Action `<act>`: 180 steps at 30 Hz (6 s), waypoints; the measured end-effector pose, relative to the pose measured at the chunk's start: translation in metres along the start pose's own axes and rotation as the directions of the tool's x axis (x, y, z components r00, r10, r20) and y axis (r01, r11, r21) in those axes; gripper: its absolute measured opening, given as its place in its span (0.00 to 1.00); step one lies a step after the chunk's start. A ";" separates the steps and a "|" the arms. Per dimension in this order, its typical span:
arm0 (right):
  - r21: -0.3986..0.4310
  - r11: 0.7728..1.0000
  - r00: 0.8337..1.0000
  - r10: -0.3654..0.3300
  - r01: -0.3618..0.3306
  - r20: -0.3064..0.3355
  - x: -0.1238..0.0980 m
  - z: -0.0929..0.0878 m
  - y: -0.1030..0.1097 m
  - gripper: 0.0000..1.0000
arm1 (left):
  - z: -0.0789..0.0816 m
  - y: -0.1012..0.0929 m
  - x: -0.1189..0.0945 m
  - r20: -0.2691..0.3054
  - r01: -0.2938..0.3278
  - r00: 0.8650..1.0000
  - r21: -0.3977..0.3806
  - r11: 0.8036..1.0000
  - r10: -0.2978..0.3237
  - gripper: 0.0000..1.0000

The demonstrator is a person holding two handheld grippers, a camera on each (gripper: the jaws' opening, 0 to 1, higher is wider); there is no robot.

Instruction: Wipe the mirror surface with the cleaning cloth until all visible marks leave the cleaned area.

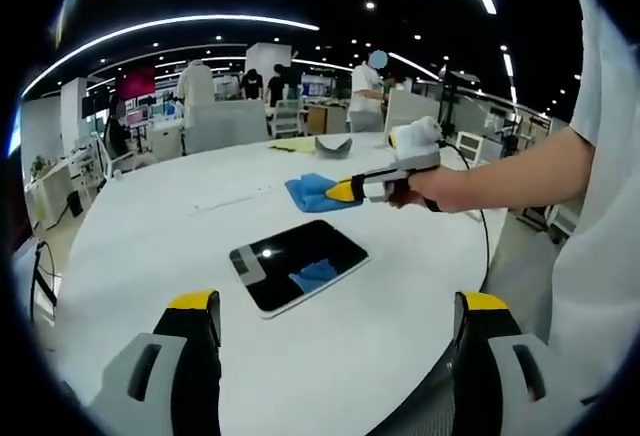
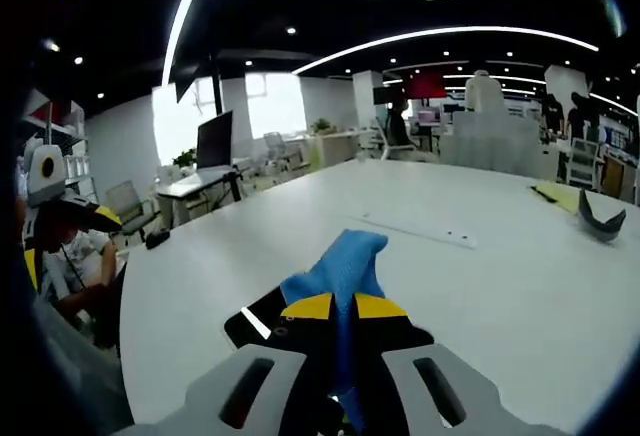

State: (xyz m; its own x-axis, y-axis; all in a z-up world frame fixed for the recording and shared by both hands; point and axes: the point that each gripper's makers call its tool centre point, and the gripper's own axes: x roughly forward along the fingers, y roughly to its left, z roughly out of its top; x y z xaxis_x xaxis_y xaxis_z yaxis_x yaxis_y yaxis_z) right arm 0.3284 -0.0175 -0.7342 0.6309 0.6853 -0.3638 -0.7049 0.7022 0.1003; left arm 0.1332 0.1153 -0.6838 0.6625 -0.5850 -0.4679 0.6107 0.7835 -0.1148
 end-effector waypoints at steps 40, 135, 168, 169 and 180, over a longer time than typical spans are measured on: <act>-0.043 0.992 0.992 0.120 -0.122 -0.041 0.088 0.009 0.042 0.01 | -0.017 0.011 -0.003 0.002 0.004 1.000 -0.038 0.999 -0.004 0.98; -0.116 0.969 0.971 0.203 -0.218 -0.124 0.183 -0.049 0.049 0.01 | -0.025 0.012 0.017 -0.021 0.058 0.998 -0.072 0.996 -0.059 0.94; -0.109 0.981 0.982 0.151 -0.163 -0.111 0.160 -0.055 0.028 0.01 | -0.009 0.000 0.031 -0.012 0.101 0.995 -0.056 0.993 -0.102 0.94; -0.109 0.981 0.983 0.149 -0.161 -0.111 0.159 -0.055 0.027 0.01 | -0.008 0.000 0.031 -0.010 0.102 0.995 -0.055 0.993 -0.102 0.94; -0.111 0.984 0.986 0.125 -0.138 -0.114 0.148 -0.059 0.020 0.01 | -0.007 -0.004 0.032 -0.015 0.119 0.993 -0.033 0.992 -0.119 0.94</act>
State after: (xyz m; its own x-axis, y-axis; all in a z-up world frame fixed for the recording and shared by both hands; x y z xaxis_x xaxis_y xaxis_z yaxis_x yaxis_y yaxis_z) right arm 0.3889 0.0865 -0.8408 0.4967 0.7412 -0.4516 -0.8165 0.5754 0.0464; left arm 0.1485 0.0951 -0.7048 0.5785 -0.6711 -0.4638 0.6705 0.7150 -0.1982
